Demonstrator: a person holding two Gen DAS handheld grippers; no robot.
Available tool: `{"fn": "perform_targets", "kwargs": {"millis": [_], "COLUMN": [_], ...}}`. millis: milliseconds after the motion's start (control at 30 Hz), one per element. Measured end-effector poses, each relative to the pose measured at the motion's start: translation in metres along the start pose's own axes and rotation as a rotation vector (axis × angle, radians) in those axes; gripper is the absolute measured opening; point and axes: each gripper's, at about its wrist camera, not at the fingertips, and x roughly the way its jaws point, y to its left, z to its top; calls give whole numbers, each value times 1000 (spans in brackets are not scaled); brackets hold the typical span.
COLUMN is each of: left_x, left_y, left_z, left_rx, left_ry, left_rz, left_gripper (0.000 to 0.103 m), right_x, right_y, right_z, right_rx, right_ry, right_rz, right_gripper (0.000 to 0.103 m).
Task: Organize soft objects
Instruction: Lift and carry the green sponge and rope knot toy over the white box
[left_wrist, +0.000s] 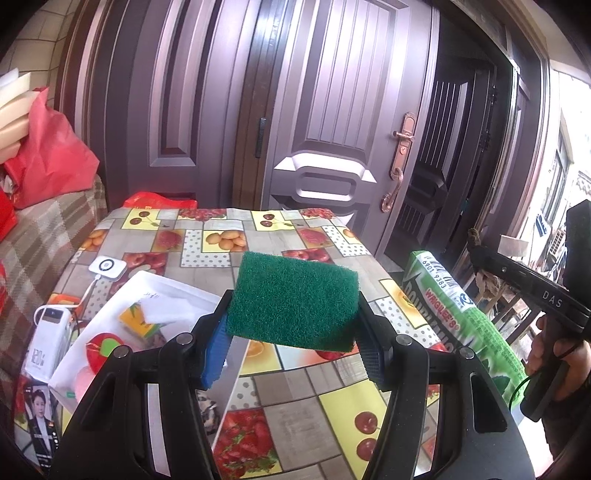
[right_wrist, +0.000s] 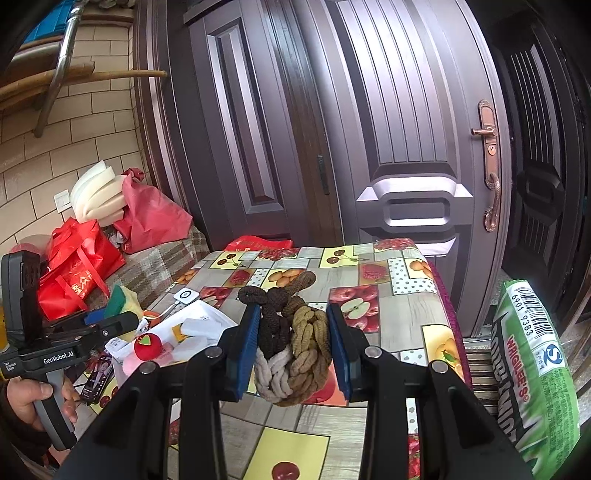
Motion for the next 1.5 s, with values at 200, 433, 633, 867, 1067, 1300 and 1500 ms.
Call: {"fn": "perform_targets", "kwargs": {"millis": [200, 433, 633, 867, 1067, 1300, 1500], "left_x": [-13, -28, -34, -43, -49, -45, -36], "left_y": [18, 44, 66, 86, 103, 120, 127], "left_z": [-2, -2, -3, -1, -1, -2, -6], "left_rx": [-6, -16, -26, -25, -18, -14, -20], "left_ry": [-6, -17, -11, -20, -17, 4, 26], "left_rz": [8, 18, 30, 34, 38, 34, 23], "left_gripper": [60, 60, 60, 60, 60, 60, 60], "right_x": [1, 6, 13, 22, 33, 50, 66], "right_y": [21, 51, 79, 108, 134, 161, 180], "right_z": [1, 6, 9, 11, 11, 10, 5], "right_rx": [-13, -31, -54, -72, -92, -115, -138], "right_ry": [-8, -17, -27, -34, -37, -27, 3], "right_rz": [7, 26, 43, 65, 94, 122, 143], "right_gripper": [36, 36, 36, 36, 36, 36, 36]}}
